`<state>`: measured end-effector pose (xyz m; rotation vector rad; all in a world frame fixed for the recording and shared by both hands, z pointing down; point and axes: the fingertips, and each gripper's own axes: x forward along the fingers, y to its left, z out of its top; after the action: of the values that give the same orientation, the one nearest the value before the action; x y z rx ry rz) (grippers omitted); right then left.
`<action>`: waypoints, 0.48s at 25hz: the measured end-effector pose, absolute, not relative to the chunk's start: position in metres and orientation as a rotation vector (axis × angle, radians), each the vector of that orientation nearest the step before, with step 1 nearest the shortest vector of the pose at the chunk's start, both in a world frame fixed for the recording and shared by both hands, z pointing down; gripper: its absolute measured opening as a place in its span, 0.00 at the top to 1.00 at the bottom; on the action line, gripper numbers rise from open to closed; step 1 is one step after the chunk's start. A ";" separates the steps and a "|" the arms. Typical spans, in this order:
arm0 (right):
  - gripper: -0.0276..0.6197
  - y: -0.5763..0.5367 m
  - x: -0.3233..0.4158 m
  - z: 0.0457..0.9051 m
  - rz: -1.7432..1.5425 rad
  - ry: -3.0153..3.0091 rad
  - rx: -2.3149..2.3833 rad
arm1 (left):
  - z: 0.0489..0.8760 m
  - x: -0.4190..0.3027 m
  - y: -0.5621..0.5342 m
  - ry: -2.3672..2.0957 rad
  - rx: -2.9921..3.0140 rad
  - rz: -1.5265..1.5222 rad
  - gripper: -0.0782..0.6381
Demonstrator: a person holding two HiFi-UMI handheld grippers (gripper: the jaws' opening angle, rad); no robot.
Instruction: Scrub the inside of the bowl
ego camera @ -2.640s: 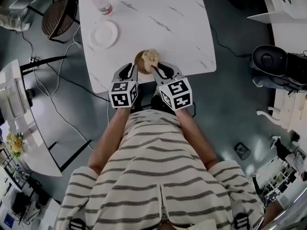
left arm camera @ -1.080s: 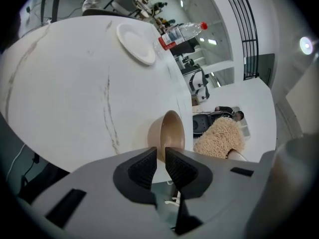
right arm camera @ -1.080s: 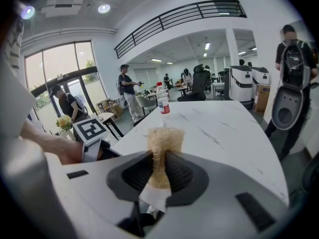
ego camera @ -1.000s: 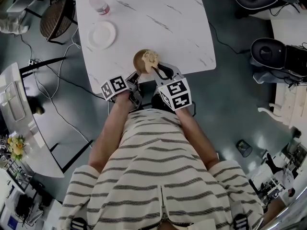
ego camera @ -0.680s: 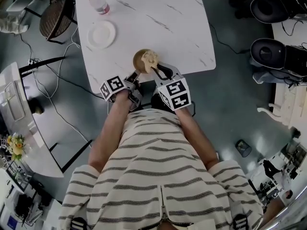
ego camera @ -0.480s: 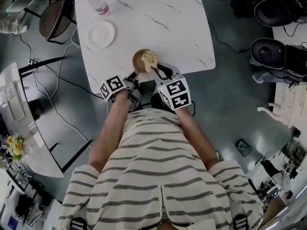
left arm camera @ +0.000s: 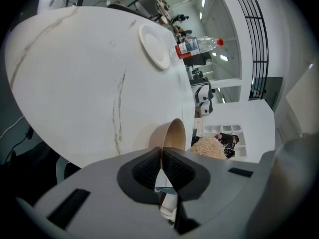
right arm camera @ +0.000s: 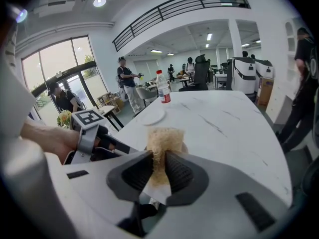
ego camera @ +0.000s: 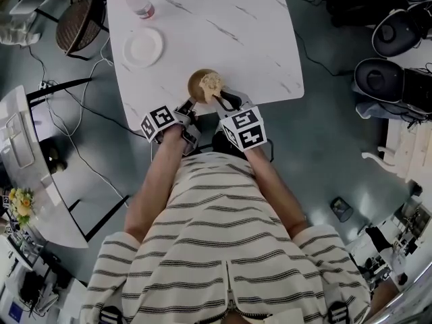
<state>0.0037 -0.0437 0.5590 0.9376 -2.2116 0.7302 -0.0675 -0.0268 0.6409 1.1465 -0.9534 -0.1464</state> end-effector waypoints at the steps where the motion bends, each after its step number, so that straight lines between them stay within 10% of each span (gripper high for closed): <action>1: 0.84 -0.042 0.004 0.561 0.730 -2.203 0.933 | 0.640 -0.068 -0.026 -0.955 1.144 -0.148 0.87; 12: 0.83 -0.050 0.005 0.574 0.721 -2.153 0.940 | 0.640 -0.068 -0.022 -0.966 1.137 -0.160 0.88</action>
<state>0.0051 -0.0496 0.5742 0.9396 -2.1531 0.7207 -0.0681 -0.0215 0.6396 1.1368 -0.9656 -0.1603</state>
